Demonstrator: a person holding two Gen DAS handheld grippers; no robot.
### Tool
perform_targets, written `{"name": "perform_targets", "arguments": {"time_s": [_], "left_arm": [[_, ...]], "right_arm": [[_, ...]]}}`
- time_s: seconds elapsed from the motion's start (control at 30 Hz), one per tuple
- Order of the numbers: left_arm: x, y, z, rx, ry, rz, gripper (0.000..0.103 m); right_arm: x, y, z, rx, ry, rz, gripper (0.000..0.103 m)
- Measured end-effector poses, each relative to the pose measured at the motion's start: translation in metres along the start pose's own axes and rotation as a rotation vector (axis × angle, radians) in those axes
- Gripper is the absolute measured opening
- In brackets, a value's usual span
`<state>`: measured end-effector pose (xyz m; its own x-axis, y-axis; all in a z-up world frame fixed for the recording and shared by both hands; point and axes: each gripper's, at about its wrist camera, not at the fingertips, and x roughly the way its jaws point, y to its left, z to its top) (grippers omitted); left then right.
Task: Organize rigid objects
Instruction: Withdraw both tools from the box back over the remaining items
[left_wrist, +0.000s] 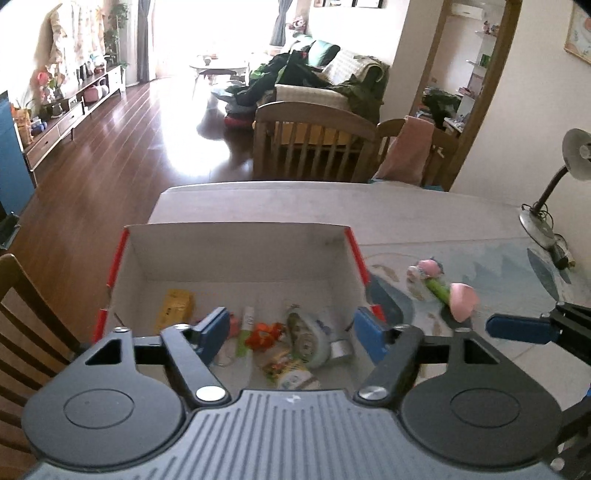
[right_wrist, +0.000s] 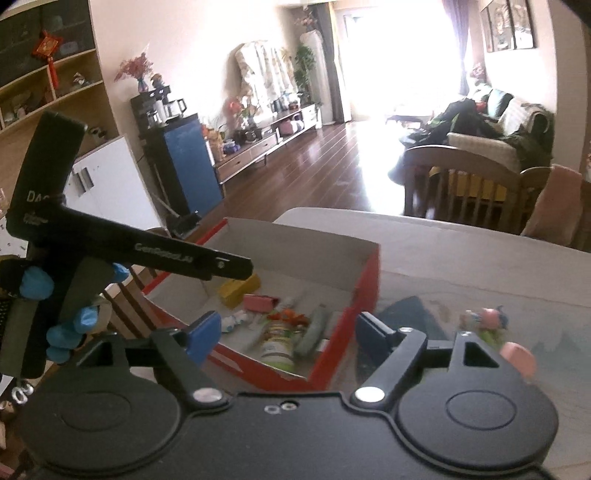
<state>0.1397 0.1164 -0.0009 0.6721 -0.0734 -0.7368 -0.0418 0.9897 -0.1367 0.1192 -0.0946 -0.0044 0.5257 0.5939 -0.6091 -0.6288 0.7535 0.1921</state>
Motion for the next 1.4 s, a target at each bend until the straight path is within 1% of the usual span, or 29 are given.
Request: {"name": "perform_targets", "arguments": {"time_s": [0.03, 0.1, 0.2, 0.33, 0.53, 0.6, 0.67, 0.73, 0.83, 0.97, 1.07, 1.17, 1.4], "left_arm": [[0.000, -0.004, -0.001, -0.005, -0.007, -0.002, 0.081], [0.001, -0.010, -0.002, -0.008, -0.012, -0.013, 0.081], [0.006, -0.023, -0.003, -0.009, -0.007, -0.018, 0.081], [0.013, -0.040, -0.004, -0.009, -0.008, -0.036, 0.083], [0.028, -0.070, -0.003, -0.013, -0.018, -0.070, 0.084], [0.035, -0.083, -0.001, -0.003, -0.018, -0.081, 0.089], [0.042, -0.096, 0.000, 0.001, -0.029, -0.087, 0.098], [0.050, -0.110, 0.001, 0.009, -0.039, -0.095, 0.102], [0.065, -0.129, 0.003, -0.001, -0.040, -0.110, 0.102], [0.099, -0.151, 0.011, -0.037, -0.007, -0.110, 0.103], [0.124, -0.166, 0.014, -0.045, 0.032, -0.092, 0.103], [0.147, -0.179, 0.019, -0.059, 0.066, -0.093, 0.103], [0.204, -0.200, 0.029, -0.090, 0.130, -0.039, 0.103]], "right_arm": [[-0.004, -0.005, -0.002, 0.001, -0.006, -0.003, 0.082], [-0.010, -0.013, -0.007, 0.008, -0.016, -0.019, 0.085], [-0.021, -0.032, -0.017, 0.036, -0.025, -0.038, 0.087], [-0.029, -0.056, -0.030, 0.076, -0.031, -0.077, 0.088], [-0.035, -0.094, -0.047, 0.104, -0.016, -0.137, 0.088], [-0.036, -0.108, -0.053, 0.115, -0.010, -0.149, 0.088], [-0.035, -0.121, -0.058, 0.116, -0.005, -0.167, 0.088], [-0.032, -0.131, -0.063, 0.105, 0.001, -0.185, 0.088], [-0.026, -0.149, -0.069, 0.089, 0.013, -0.208, 0.088], [-0.019, -0.172, -0.074, 0.084, 0.028, -0.218, 0.088], [-0.008, -0.188, -0.078, 0.068, 0.043, -0.226, 0.088], [0.003, -0.202, -0.081, 0.055, 0.058, -0.205, 0.088], [0.033, -0.225, -0.086, 0.002, 0.096, -0.195, 0.088]]}}
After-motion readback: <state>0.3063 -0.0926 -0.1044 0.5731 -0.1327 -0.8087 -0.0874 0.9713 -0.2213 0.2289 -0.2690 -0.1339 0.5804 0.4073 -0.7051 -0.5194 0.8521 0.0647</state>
